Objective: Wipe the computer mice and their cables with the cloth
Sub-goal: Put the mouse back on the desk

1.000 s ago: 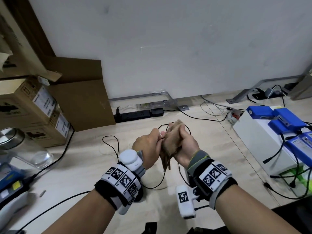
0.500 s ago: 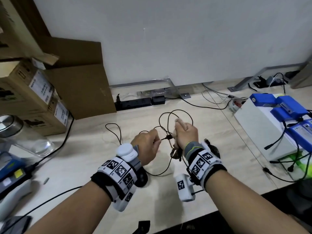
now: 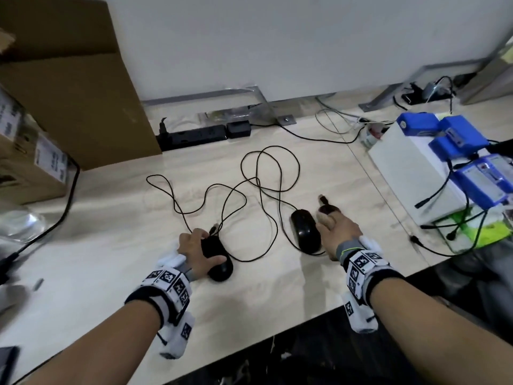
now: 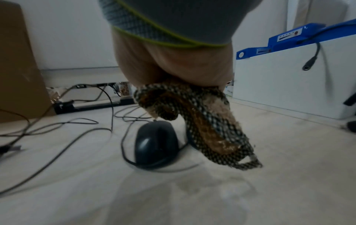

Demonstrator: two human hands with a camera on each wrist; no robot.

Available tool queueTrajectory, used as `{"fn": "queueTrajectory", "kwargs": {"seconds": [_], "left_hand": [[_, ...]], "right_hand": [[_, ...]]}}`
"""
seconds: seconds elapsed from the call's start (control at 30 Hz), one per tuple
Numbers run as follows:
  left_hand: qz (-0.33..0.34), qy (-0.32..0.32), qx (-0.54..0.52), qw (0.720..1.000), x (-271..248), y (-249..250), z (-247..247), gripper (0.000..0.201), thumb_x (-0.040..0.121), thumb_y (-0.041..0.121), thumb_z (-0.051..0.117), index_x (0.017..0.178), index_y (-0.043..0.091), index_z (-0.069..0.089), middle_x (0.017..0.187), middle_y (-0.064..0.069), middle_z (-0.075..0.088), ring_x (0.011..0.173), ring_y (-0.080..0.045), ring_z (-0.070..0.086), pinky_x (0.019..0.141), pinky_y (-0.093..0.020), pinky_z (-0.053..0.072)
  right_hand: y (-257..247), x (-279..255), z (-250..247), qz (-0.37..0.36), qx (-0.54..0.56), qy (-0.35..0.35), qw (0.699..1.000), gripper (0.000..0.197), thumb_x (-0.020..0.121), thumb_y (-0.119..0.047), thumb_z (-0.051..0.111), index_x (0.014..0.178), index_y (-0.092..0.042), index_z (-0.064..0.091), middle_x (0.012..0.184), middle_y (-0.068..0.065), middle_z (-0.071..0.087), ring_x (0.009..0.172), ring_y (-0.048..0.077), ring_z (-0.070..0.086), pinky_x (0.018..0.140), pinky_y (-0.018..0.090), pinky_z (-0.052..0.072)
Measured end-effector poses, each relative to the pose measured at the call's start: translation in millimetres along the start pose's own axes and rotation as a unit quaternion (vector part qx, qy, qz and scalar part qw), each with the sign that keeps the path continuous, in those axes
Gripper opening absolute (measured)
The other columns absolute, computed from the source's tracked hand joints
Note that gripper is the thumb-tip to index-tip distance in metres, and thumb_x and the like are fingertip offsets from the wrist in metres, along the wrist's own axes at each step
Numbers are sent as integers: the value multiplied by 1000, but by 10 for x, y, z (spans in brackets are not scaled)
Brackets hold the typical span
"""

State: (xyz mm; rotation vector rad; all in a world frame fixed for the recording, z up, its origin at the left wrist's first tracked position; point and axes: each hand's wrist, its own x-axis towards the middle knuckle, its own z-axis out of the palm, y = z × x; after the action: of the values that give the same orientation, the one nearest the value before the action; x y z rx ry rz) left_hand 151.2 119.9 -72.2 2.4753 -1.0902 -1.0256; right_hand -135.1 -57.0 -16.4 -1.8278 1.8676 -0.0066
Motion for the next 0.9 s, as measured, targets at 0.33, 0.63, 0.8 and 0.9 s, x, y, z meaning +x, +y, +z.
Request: {"fn": "queueTrajectory", "kwargs": {"seconds": [0.33,0.63,0.8,0.9], "left_hand": [[66,-23,43,997,318,1052,459,75,66,57,76,125,27,39,125,-4,41,108,-29,56,89,-44,50],[68,42,90,993,384,1328,420,86,59,77,62,126,29,40,126,-6,47,114,-29,51,95,-41,46],[122,125,-164,971,100,1604,174,43,84,35,70,121,16,57,116,-1,58,109,-16,54,94,-26,42],[120,57,-356,925,-162,1705,-49,30,94,30,56,121,15,58,110,-2,66,105,-19,63,94,-29,50]], "right_hand": [[328,213,-90,8,54,6,998,37,82,-37,67,108,-23,45,100,6,63,87,30,59,78,31,48],[198,384,-264,-90,318,-60,942,20,83,-23,71,68,-22,58,71,1,60,66,16,53,62,21,45],[-225,243,-336,-8,598,-273,753,17,96,-22,53,93,-12,66,92,13,67,88,28,64,87,47,54],[-472,153,-349,76,672,-397,620,36,100,-30,40,121,-8,59,114,15,66,107,31,64,92,43,51]]}}
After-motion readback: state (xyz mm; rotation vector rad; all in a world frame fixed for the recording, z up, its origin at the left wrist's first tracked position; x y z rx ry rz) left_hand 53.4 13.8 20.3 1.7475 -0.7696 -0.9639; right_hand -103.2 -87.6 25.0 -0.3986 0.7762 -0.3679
